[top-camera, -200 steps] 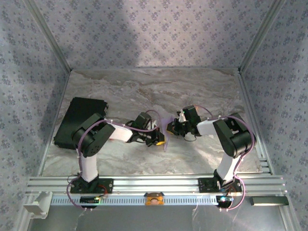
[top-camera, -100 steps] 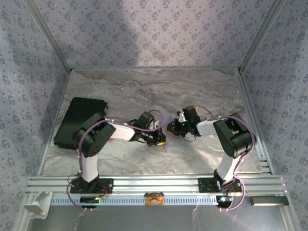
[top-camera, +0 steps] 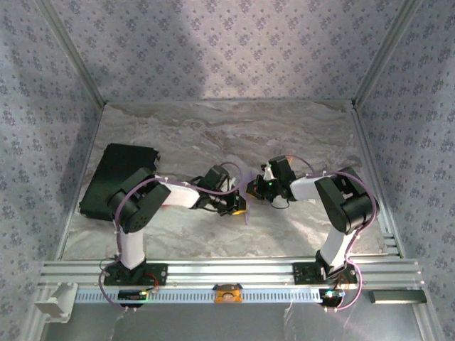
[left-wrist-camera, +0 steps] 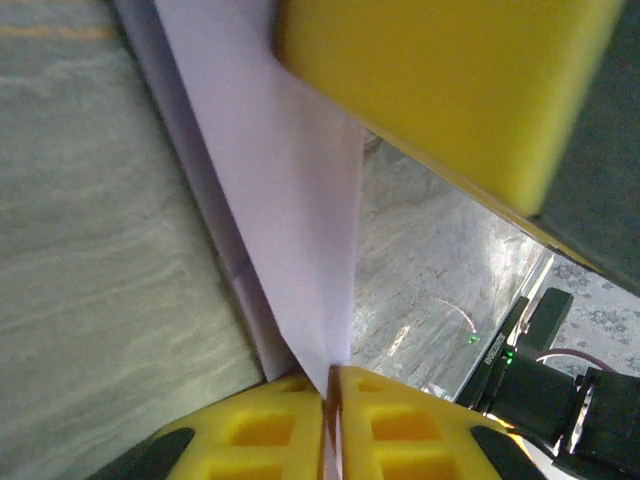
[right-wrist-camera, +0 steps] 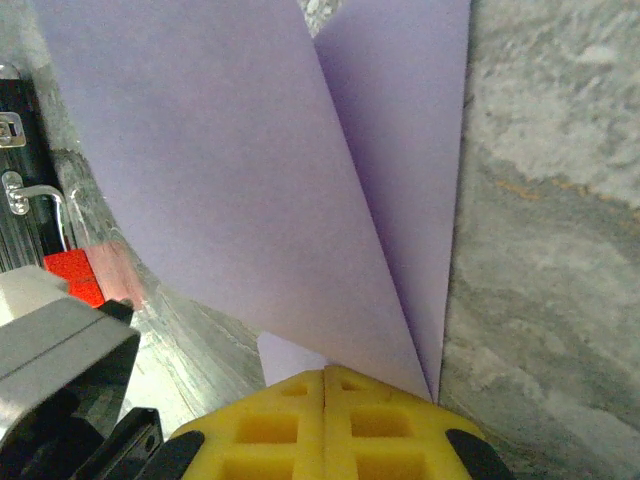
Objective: Fold a paper plane with a square sheet of paper (pick it up from the middle)
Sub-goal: Fold the wing for the fifth time at the center of the table.
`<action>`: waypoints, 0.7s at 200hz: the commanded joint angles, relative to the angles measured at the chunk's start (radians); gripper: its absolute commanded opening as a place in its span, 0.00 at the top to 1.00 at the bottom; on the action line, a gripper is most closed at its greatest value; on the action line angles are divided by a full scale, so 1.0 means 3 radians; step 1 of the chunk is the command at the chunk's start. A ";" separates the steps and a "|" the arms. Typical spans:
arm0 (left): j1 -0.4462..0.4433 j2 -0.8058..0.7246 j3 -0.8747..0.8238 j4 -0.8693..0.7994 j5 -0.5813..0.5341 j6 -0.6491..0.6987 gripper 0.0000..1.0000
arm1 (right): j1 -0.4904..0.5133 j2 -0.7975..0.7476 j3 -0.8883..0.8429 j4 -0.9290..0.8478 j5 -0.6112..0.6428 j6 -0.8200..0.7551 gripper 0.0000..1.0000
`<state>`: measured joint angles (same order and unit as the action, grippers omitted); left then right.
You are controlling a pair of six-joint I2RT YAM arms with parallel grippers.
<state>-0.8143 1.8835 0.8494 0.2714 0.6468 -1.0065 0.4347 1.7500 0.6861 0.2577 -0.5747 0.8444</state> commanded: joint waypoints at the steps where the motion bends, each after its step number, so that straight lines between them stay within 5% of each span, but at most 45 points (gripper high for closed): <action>1: -0.0111 -0.0184 -0.0093 -0.0166 -0.0007 0.0051 0.83 | 0.0043 0.0124 -0.0097 -0.0466 0.0368 -0.0041 0.94; 74: 0.0056 -0.0931 -0.0435 -0.0335 -0.0589 0.0042 0.75 | 0.0210 -0.0105 -0.0167 -0.0313 0.0510 0.0318 0.94; 140: 0.0145 -0.0791 -0.0417 -0.0095 -0.0280 -0.0094 0.81 | 0.0382 -0.0285 -0.0505 0.0116 0.0838 0.0919 0.94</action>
<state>-0.7677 1.6062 0.7170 0.1986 0.5114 -1.0107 0.5316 1.6585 0.5900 0.3271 -0.4026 1.0351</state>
